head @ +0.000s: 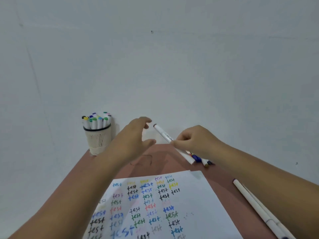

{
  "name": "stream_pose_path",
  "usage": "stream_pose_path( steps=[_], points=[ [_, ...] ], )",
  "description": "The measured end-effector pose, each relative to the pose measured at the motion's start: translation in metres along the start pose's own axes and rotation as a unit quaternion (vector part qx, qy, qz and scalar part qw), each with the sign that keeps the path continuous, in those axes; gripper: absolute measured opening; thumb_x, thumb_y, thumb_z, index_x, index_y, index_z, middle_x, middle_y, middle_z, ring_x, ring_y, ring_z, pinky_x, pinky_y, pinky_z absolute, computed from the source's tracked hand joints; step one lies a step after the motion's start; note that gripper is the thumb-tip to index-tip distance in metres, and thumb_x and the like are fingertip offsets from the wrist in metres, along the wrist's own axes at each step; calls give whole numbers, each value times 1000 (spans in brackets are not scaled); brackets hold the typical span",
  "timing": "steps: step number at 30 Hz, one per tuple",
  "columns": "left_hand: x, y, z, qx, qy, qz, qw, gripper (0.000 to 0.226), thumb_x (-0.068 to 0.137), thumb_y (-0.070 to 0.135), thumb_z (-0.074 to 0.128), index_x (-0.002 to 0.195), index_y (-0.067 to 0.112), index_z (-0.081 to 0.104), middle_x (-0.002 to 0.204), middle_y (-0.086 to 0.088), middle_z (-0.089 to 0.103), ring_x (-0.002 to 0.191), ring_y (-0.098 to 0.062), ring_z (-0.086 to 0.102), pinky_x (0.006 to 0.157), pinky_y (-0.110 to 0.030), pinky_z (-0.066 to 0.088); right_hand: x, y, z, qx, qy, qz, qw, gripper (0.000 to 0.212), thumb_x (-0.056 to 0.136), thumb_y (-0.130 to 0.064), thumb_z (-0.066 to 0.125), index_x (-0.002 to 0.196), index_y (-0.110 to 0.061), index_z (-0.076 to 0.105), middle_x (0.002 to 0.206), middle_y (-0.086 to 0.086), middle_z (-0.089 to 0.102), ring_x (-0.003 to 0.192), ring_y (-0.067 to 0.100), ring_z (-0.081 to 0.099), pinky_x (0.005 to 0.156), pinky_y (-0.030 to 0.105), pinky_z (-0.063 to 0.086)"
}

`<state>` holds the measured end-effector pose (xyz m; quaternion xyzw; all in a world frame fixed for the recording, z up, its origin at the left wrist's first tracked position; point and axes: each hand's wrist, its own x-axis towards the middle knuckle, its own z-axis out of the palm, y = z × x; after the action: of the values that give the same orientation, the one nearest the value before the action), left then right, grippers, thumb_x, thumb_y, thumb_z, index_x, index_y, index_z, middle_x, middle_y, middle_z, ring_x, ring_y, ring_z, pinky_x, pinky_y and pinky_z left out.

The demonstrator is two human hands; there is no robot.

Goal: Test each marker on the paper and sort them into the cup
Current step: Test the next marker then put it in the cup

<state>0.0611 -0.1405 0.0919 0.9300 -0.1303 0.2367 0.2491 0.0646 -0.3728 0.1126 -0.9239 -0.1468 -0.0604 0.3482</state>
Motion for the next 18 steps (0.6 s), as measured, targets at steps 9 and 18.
stream_pose_path(
  steps=[9,18],
  points=[
    [-44,34,-27,134,26,276,951,32,94,31,64,125,21,65,118,5,65,107,-17,59,89,-33,50,-71,-18,-19,42,-35,-24,998,20,86,-39,79,74,-24,76,65,-6,73,63,20,71,64,38,57],
    [-103,46,-6,-3,-12,178,984,35,102,50,30,108,29,58,75,15,51,71,-6,50,63,-31,43,-123,-18,2,460,20,54,886,26,84,3,80,107,0,68,77,19,74,66,25,71,62,26,59]
  ],
)
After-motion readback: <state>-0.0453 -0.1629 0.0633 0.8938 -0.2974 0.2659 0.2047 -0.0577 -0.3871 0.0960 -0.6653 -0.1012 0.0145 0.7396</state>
